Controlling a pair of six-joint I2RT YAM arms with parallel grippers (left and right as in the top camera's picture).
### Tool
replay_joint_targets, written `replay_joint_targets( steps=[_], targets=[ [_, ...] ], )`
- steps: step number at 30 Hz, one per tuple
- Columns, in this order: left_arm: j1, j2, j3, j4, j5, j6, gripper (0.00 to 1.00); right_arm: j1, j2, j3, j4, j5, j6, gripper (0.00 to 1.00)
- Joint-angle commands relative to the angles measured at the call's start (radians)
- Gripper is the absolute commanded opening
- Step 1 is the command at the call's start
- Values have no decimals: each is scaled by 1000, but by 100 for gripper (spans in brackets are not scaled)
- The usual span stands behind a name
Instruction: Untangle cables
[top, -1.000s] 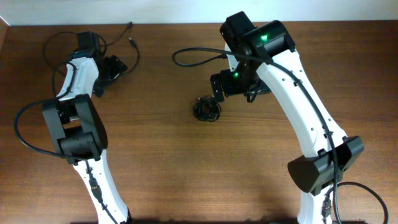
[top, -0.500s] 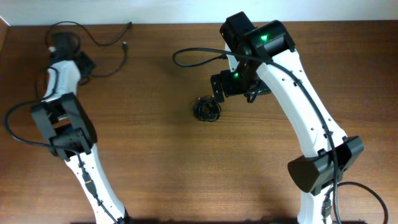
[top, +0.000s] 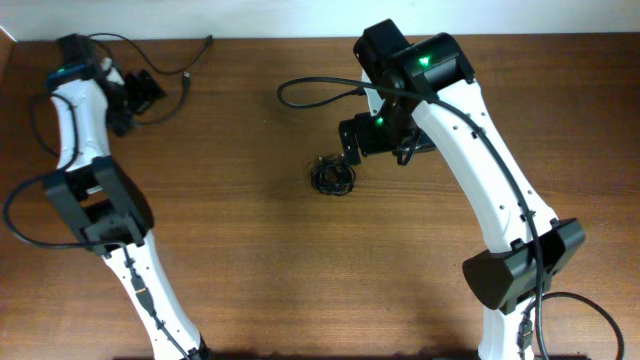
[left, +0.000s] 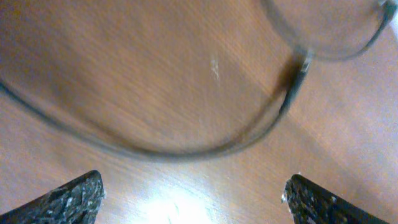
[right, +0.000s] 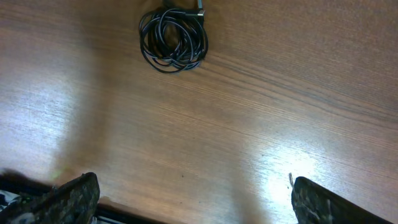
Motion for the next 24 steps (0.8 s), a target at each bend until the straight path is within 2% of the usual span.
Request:
replay_joint_targets(
  steps=[1,3,6,7,9,11,12,13,15,17,18,20,22,24],
  targets=[
    [-90,-3,-26,-61,-237,-175,90,-3,4,-5,5,-3,1,98],
    [-118,-3,-53,-31,-303,-181,68,-3,4,-5,4,-3,1,99],
    [-154,5,-113,63,-315,-172,34,-3,4,-5,5,-3,2,98],
    [-161,18,-114,87,-314,-118,33,-3,4,-5,5,-3,2,98],
    [-168,40,-114,139,-315,29,41,-3,4,-5,5,-3,1,99],
    [-166,70,-114,179,-321,167,41,-3,5,-5,5,-3,1,99],
    [-163,87,-114,191,-367,183,35,-3,8,-5,5,-3,1,99],
    [-160,94,-114,199,-406,183,25,-3,8,-5,5,-3,1,98],
    [-149,115,-114,224,-425,184,17,-3,8,-5,5,-3,1,99],
    [-137,135,-114,259,-424,185,13,-3,8,-5,5,-3,1,98],
    [-131,141,-114,294,-424,232,13,-3,8,-5,3,-3,1,99],
    [-125,140,-95,357,-428,407,28,-3,8,-5,-3,-3,1,98],
    [-125,130,-26,347,-423,401,29,-3,8,-5,-2,-3,1,99],
    [-125,98,66,293,-423,302,42,-3,8,-5,-2,-3,1,98]
  ],
)
